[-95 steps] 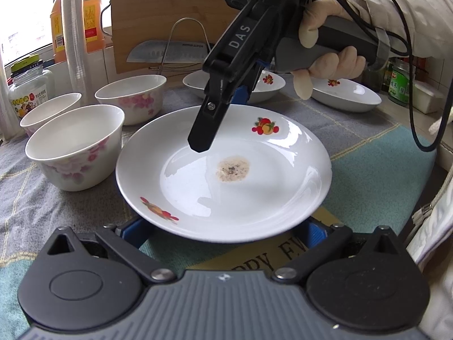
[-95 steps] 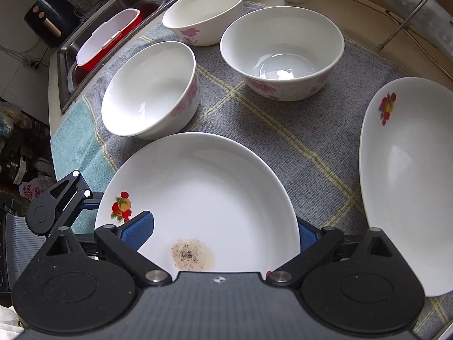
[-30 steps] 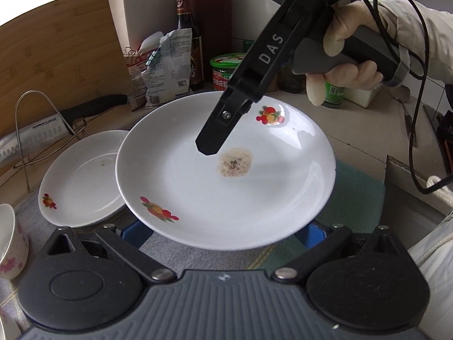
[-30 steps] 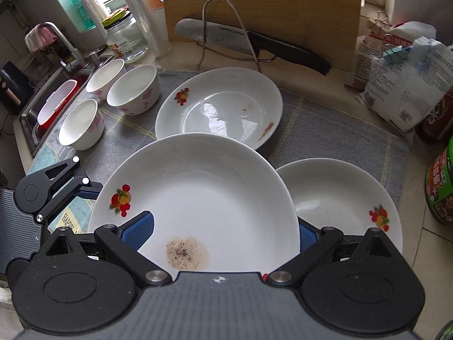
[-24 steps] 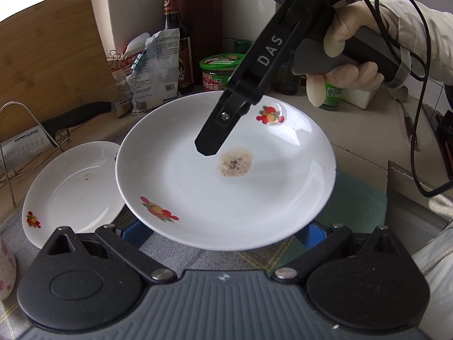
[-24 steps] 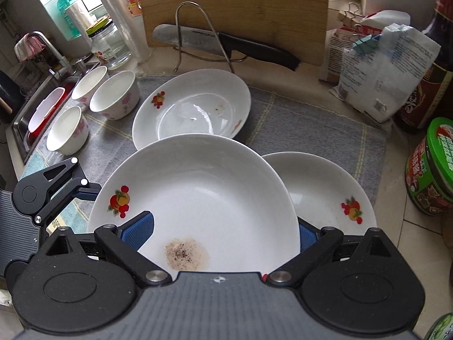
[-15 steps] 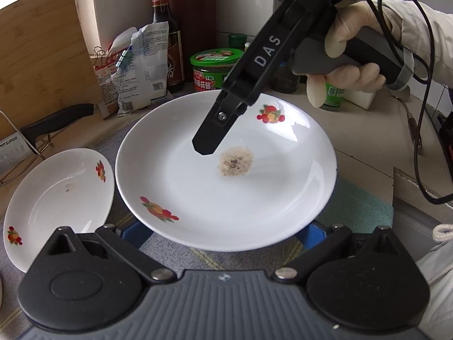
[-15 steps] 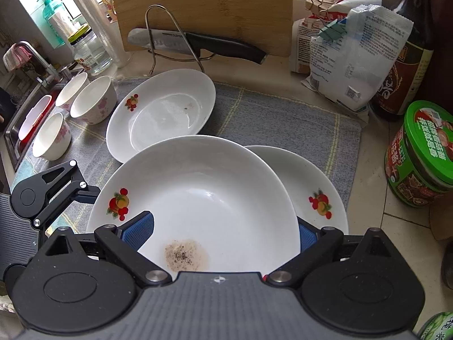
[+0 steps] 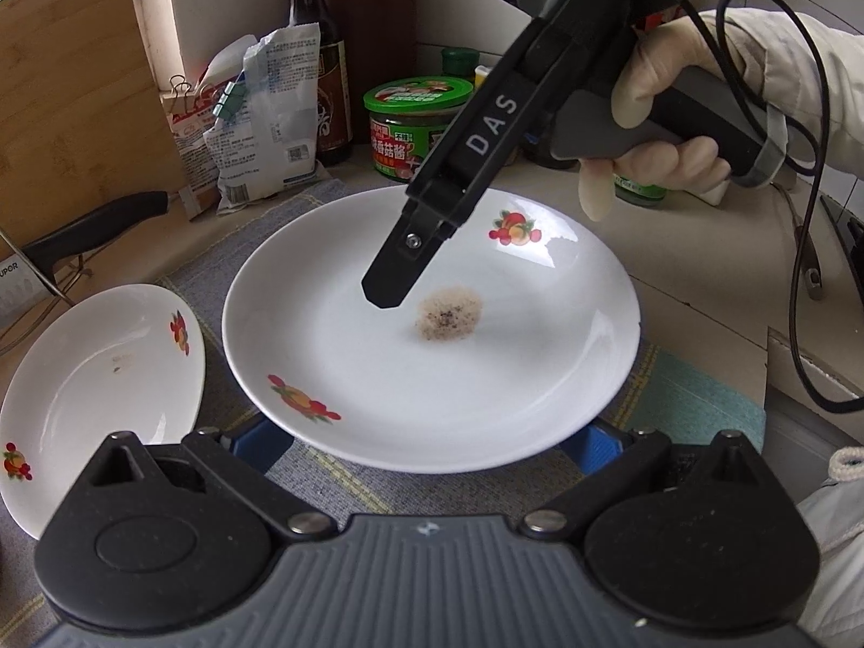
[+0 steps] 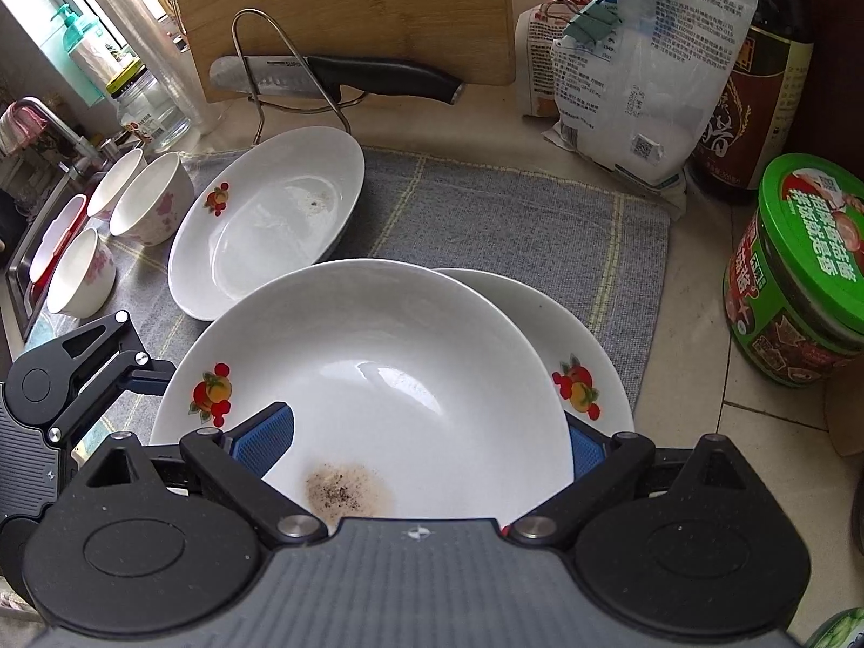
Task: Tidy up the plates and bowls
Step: 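Lower the stained plate onto the other white plate with the right gripper, then set the stained plate down on the plate and open the right gripper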
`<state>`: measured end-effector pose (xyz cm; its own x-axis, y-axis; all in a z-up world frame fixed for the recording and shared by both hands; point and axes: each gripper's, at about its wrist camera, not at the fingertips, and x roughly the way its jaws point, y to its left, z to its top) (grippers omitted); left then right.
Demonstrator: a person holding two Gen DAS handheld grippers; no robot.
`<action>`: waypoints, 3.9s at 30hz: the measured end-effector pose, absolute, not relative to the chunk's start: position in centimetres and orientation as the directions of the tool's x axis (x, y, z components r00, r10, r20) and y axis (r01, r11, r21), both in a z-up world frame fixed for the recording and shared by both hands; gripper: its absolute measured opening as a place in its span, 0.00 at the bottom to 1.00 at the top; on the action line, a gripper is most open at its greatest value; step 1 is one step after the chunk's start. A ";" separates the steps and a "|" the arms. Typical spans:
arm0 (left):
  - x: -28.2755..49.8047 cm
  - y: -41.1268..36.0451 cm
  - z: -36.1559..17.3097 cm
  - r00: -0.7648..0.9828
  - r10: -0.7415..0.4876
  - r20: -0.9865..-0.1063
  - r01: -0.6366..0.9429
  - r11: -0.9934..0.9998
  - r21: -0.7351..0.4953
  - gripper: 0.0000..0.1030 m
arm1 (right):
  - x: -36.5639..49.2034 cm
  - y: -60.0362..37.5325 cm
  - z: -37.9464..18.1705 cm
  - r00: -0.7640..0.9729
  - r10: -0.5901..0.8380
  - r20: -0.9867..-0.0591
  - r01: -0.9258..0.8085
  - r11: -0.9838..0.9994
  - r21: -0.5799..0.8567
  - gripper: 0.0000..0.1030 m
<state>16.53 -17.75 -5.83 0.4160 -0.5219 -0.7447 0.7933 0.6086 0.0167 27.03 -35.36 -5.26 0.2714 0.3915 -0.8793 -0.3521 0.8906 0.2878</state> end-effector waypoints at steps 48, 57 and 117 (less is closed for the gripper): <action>17.0 -17.4 -6.2 0.426 -0.523 -0.738 0.819 0.570 0.068 0.99 | 27.1 -35.2 -6.7 0.218 0.294 -0.931 -0.245 0.940 0.240 1.00; 17.2 -17.2 -6.5 0.431 -0.514 -0.741 0.815 0.575 0.075 0.99 | 26.4 -35.6 -6.4 0.218 0.295 -0.930 -0.229 0.942 0.245 1.00; 17.7 -18.2 -7.1 0.429 -0.511 -0.745 0.818 0.570 0.080 0.99 | 25.4 -39.6 -4.5 0.248 0.388 -0.888 -0.055 0.921 0.387 1.00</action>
<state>17.74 -18.20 -7.12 0.4294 -0.5108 -0.7448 0.8177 0.5700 0.0805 25.40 -39.63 -4.49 0.2481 0.3879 -0.8877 -0.0555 0.9205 0.3867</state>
